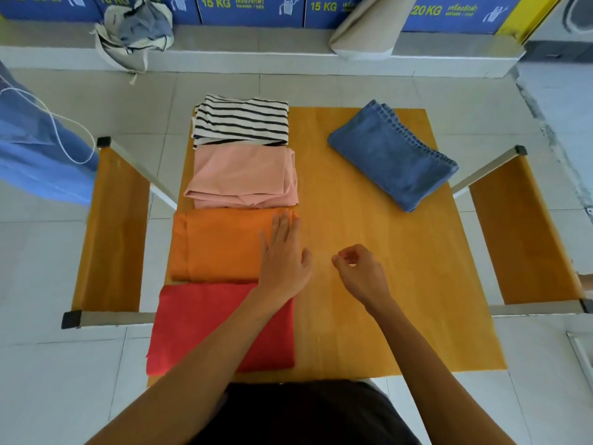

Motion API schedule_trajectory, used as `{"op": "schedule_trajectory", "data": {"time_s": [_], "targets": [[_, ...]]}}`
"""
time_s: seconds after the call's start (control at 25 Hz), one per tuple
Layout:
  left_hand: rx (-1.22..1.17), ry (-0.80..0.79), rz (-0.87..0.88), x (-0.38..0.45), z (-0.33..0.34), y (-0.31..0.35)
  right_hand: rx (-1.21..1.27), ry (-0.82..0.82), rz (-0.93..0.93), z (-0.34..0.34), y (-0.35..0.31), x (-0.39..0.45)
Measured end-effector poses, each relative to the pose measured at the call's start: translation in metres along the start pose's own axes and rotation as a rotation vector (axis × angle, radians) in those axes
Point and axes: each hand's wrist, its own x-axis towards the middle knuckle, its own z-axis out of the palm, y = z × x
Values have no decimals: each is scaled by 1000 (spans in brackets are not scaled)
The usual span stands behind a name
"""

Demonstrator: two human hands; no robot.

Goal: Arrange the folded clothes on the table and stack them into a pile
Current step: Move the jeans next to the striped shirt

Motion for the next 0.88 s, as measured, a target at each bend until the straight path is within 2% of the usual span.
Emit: {"op": "schedule_trajectory", "data": {"time_s": [0.24, 0.36, 0.44, 0.56, 0.76, 0.88], "targets": [[14, -104, 31, 109, 13, 57, 157, 180, 137, -84, 14, 94], [42, -75, 23, 168, 21, 75, 140, 292, 178, -117, 22, 154], [65, -36, 27, 202, 26, 81, 190, 273, 241, -125, 21, 186], [74, -60, -14, 243, 33, 88, 187, 211, 266, -123, 16, 217], [91, -49, -69, 276, 39, 91, 64, 123, 102, -129, 14, 253], [207, -91, -83, 269, 43, 83, -21, 51, 25, -135, -2, 279]]}}
